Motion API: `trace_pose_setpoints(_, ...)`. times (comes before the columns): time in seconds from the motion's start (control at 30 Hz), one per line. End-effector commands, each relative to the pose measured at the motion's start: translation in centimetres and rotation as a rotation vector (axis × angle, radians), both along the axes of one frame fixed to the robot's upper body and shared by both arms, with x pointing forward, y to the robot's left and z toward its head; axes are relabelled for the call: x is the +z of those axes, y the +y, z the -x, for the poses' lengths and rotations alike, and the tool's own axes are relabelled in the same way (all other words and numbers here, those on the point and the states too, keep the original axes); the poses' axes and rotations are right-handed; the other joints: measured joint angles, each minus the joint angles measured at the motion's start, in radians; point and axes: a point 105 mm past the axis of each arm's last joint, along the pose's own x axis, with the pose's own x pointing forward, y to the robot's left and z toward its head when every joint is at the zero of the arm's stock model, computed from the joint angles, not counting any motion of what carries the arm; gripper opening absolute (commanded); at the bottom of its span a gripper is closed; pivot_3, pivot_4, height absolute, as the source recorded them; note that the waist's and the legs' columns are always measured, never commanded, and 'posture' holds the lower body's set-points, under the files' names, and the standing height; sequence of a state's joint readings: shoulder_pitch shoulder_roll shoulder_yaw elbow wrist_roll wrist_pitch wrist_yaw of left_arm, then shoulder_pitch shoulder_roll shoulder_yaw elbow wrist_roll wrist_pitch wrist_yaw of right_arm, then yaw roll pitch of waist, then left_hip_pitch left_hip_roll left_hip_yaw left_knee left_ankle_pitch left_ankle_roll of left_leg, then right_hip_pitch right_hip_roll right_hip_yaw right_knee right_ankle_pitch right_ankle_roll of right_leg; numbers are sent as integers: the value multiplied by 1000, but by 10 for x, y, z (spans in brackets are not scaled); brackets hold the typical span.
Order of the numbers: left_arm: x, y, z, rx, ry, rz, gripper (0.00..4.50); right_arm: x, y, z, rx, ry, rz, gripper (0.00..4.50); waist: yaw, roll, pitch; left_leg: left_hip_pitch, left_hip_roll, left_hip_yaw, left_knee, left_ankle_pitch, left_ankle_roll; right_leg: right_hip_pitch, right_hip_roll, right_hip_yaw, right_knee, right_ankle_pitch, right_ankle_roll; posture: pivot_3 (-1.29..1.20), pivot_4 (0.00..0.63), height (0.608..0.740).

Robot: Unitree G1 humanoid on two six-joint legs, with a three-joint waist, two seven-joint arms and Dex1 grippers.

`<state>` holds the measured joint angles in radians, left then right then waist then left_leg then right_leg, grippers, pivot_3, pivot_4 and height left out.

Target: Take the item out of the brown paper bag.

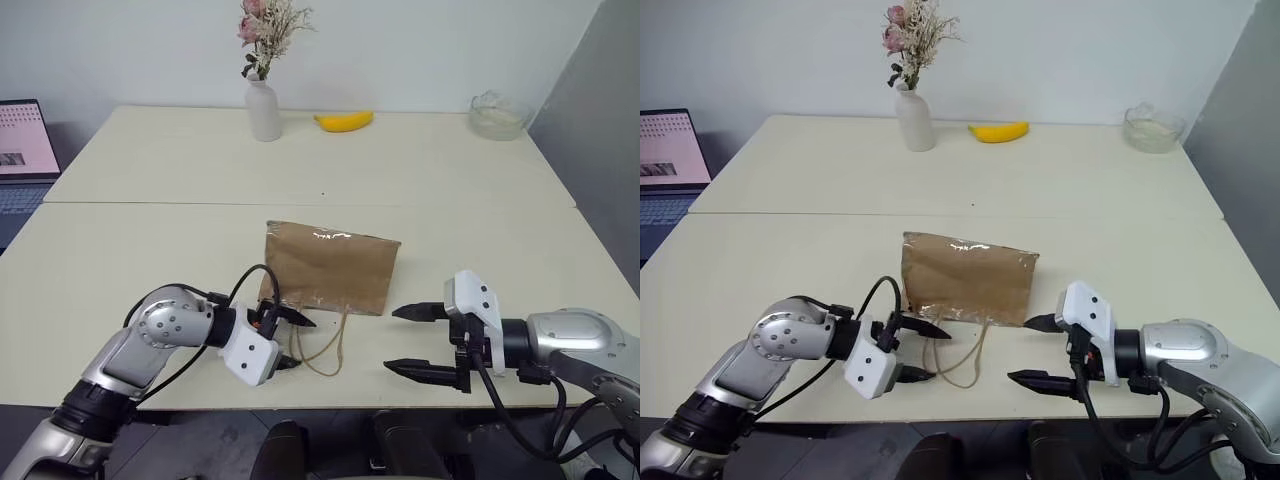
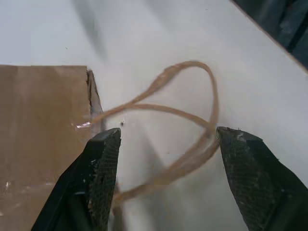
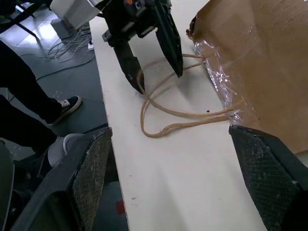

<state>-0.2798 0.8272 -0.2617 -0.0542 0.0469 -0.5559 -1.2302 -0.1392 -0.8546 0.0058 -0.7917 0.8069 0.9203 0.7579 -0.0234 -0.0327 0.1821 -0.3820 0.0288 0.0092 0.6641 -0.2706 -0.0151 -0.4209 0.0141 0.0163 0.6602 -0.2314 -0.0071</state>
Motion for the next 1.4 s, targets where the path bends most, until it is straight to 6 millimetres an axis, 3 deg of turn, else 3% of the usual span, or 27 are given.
trace_pose_setpoints(0.03,-2,1,0,-36,-31,-24,2424,8,4,3,26,-46,-10,4094,-1,0,0,0,0,0,0,0,0,0,0,0,0,0,0,0,150,740)
trace_pose_setpoints(0.17,-1,1,-3,-40,-30,-10,1142,8,5,4,33,-48,-7,4094,-3,0,0,0,1,0,-1,0,0,0,0,0,0,0,0,0,150,740)
trace_pose_setpoints(0.3,19,-15,-6,25,51,129,54,6,9,6,72,-57,14,4094,-3,0,0,0,0,0,0,0,0,0,0,0,1,0,0,0,150,740)
trace_pose_setpoints(0.5,67,-35,-21,222,250,424,54,-1,24,6,156,-95,32,4094,-5,0,0,0,0,-1,0,0,0,0,0,-1,0,0,0,0,150,740)
trace_pose_setpoints(0.6,83,-40,-33,290,255,504,54,-7,38,-2,177,-97,26,4094,-6,0,0,0,0,-2,0,0,0,0,2,-1,1,0,0,0,150,740)
trace_pose_setpoints(0.97,96,-48,-51,380,210,624,54,-38,74,-16,180,-48,52,4094,-5,0,0,-1,-1,-1,0,0,0,0,2,0,1,0,0,0,150,740)
trace_pose_setpoints(1.17,106,-53,-61,404,191,681,54,-51,81,-20,152,-20,85,4094,-5,0,0,0,-1,-2,1,0,0,0,2,0,1,0,0,0,150,740)
trace_pose_setpoints(1.27,108,-53,-65,415,182,692,0,-57,80,-27,107,-26,107,3529,-5,0,0,0,-1,-2,1,0,0,0,2,0,1,0,0,0,150,740)
trace_pose_setpoints(1.4,106,-53,-66,416,173,679,0,-53,82,-33,101,-114,120,2069,-5,0,0,0,-1,-2,1,0,0,-1,2,0,2,0,0,0,150,740)
